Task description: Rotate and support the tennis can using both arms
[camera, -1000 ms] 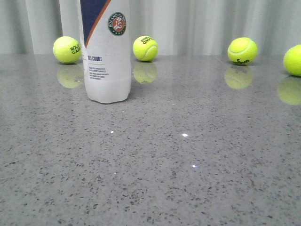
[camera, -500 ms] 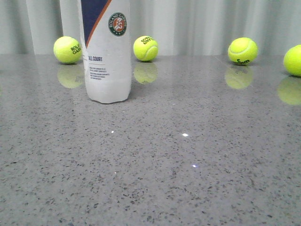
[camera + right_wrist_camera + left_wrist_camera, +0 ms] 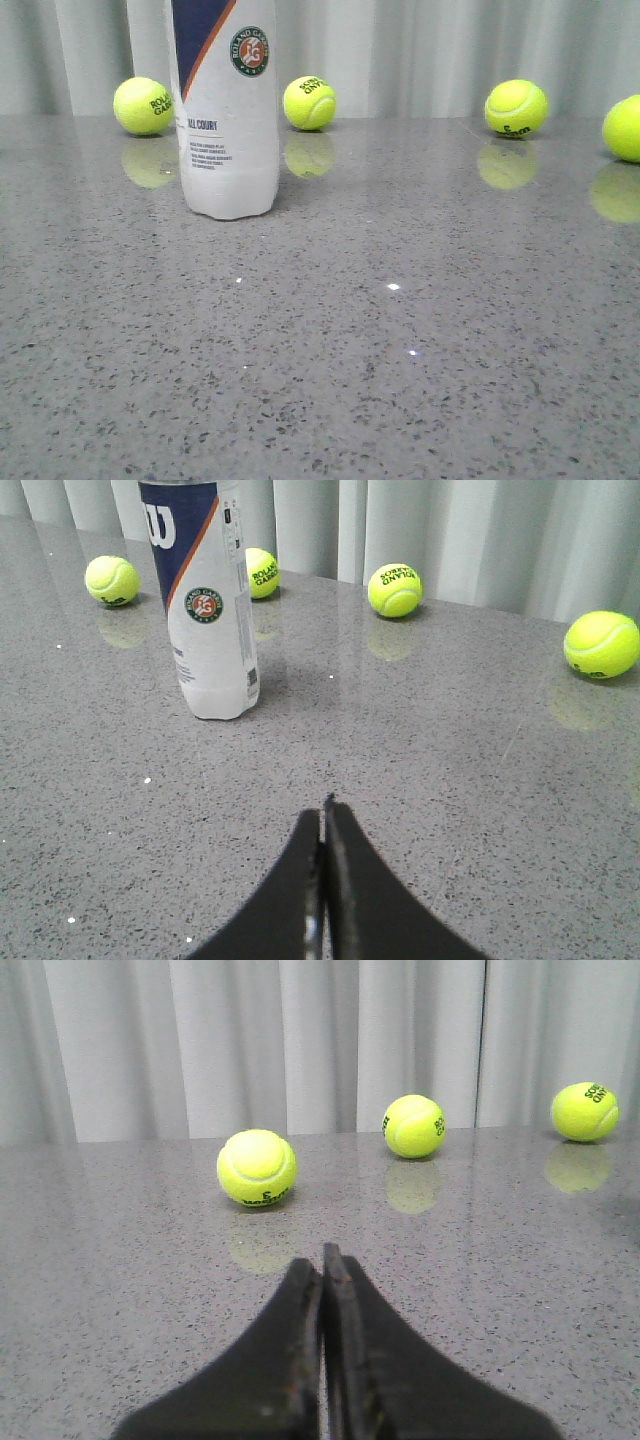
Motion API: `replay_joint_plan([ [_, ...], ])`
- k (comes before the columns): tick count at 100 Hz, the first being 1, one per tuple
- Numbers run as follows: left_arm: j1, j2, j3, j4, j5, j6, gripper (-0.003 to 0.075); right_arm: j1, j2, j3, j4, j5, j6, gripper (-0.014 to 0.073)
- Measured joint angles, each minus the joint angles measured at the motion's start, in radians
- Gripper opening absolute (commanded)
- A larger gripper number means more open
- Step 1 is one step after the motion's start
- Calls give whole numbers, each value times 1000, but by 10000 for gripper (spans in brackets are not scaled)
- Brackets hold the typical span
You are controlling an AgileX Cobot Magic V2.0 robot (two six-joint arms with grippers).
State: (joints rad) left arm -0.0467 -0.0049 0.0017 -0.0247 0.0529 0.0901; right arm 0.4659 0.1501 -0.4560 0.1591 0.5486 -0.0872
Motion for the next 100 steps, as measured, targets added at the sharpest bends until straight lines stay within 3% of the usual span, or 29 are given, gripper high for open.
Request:
replay_joint_plan([
  [39,0,0,0,-2,0,0,-18,0,0,0,-2,-3,0,-60],
  [53,0,0,0,-2,0,0,-18,-29,-2,12,-19,-86,0,-60],
  [82,0,0,0,-2,0,0,-18,-293,-2,209,-23,-476,42,-60],
  [100,0,0,0,-2,0,0,-18,-416,-39,340,-100,-537,94,-60],
])
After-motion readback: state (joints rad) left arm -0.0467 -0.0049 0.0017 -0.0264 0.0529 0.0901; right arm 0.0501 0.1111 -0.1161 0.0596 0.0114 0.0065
